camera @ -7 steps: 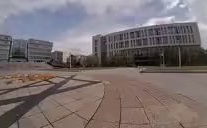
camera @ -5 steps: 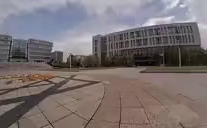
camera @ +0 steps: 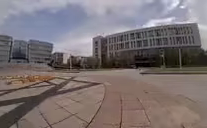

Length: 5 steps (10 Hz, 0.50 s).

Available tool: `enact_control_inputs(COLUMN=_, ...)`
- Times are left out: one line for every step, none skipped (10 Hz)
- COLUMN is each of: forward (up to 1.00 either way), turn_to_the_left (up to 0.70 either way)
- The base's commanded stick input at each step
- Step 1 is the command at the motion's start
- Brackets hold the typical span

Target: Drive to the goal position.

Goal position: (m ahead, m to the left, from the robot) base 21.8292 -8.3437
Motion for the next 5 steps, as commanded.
enact_control_inputs(forward=0.70, turn_to_the_left=0.00)
enact_control_inputs(forward=0.70, turn_to_the_left=0.00)
enact_control_inputs(forward=0.70, turn_to_the_left=0.00)
enact_control_inputs(forward=0.70, turn_to_the_left=0.00)
enact_control_inputs(forward=0.70, turn_to_the_left=0.00)
